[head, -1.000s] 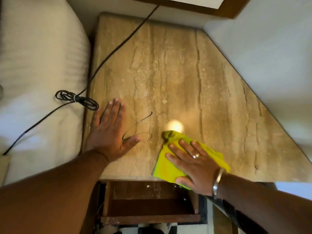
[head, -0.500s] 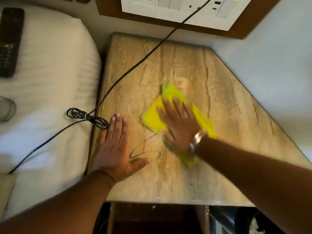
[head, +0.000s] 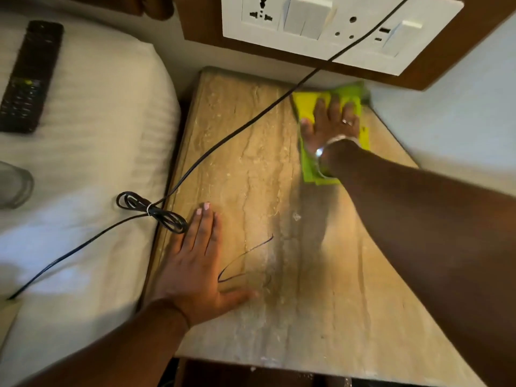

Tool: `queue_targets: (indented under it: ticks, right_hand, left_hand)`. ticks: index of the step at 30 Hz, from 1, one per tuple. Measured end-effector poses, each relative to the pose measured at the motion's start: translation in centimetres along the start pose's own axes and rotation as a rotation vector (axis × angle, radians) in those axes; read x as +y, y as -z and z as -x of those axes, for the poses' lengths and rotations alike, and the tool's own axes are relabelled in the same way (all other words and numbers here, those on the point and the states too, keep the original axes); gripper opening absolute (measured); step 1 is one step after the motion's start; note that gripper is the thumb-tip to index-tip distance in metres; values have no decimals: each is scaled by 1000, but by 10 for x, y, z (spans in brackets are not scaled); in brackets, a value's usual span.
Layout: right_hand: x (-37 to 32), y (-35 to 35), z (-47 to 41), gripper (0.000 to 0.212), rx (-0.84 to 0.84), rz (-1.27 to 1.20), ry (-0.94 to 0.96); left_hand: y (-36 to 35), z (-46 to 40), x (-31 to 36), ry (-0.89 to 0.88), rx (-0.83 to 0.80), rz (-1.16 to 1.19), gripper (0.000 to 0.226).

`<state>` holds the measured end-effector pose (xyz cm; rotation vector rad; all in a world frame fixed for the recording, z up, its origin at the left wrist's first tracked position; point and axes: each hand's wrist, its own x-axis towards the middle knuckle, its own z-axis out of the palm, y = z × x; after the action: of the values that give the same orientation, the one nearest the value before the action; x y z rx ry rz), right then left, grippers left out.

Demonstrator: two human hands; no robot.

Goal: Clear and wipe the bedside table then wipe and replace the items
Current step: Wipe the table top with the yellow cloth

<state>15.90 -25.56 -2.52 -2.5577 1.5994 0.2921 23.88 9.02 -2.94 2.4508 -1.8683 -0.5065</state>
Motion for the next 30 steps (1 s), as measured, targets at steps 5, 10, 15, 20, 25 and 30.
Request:
queue_targets:
  ticks: [5,10,15,20,25,30]
  right_hand:
    - [-48,-18,82,69,27,87,496]
    - [75,-27,169,70,-36,134,696]
    - [80,-15,60,70,31,106,164]
    - [-31,-9,14,64,70,23,40]
    - [9,-27,168,70,-16,84,575]
    - [126,-22,94,78,-65,209,277]
  left_hand:
    - [2,0,2,20,-21,11,137]
    - [2,0,1,2,-18,24,136]
    - [5,1,1,1,-10,78,134]
    - [7,1,-1,7,3,123,131]
    - [7,1,0,3,-14,135,132]
    - [3,1,-1,-18,4,126,134]
